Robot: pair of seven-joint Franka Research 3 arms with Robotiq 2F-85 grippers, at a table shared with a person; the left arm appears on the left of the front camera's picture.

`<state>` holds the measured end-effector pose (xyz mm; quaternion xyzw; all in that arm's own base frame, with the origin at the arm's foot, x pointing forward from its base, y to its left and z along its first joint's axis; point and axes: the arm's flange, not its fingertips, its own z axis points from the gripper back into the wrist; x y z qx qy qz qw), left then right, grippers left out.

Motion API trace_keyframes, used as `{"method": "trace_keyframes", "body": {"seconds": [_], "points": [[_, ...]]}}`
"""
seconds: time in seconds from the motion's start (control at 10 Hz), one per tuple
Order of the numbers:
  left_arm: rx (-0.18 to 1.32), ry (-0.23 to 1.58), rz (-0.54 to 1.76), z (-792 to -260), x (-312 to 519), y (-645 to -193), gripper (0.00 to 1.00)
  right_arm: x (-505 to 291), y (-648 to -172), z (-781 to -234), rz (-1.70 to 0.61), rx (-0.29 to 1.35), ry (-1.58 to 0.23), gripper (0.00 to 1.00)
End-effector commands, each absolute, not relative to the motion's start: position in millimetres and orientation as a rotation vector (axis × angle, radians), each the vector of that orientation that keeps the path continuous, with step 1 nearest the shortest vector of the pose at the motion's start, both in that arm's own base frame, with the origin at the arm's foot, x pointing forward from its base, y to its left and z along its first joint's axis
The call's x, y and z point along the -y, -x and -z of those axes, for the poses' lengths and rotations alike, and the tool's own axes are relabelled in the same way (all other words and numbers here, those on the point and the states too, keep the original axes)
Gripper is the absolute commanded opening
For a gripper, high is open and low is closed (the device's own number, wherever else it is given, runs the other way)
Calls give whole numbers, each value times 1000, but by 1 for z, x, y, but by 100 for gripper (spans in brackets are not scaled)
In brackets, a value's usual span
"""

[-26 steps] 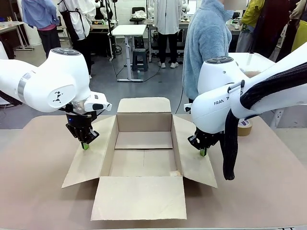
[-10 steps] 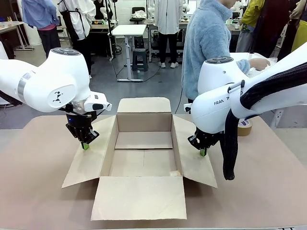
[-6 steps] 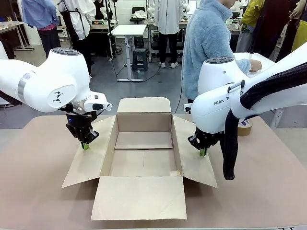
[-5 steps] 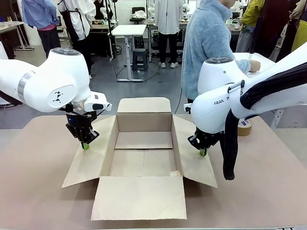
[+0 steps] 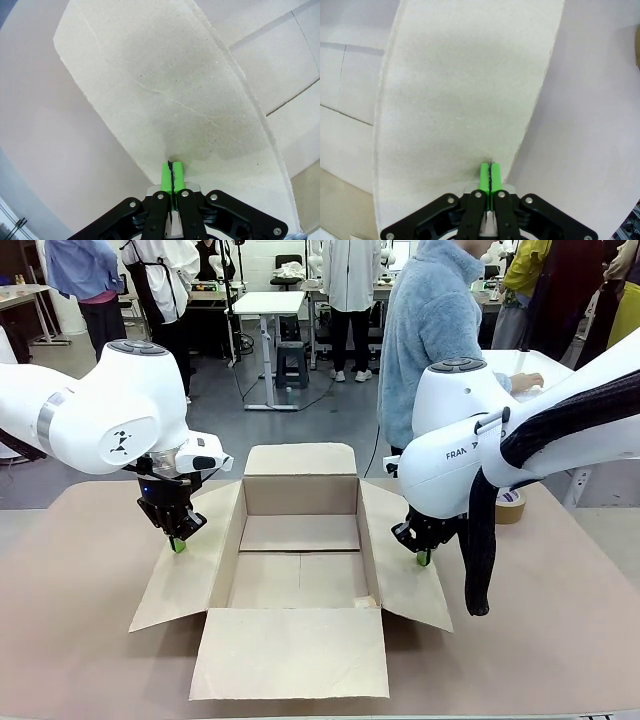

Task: Wrap the clocks to prevent damage.
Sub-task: Once the human has placed the objects inside and stepped back, release both hands from the side flaps of the Package Box.

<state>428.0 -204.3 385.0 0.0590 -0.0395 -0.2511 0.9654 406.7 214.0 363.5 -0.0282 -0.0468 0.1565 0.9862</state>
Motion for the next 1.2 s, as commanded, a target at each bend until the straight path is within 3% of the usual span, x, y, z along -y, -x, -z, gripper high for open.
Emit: {"method": "trace_keyframes", "body": {"seconds": [0.0,1.1], "points": [[86,-128,513,-387,203,-427,0,-216,-405,-362,-306,92,68,1],[86,-128,513,-387,203,-427,0,-216,-405,-362,-306,92,68,1]]}}
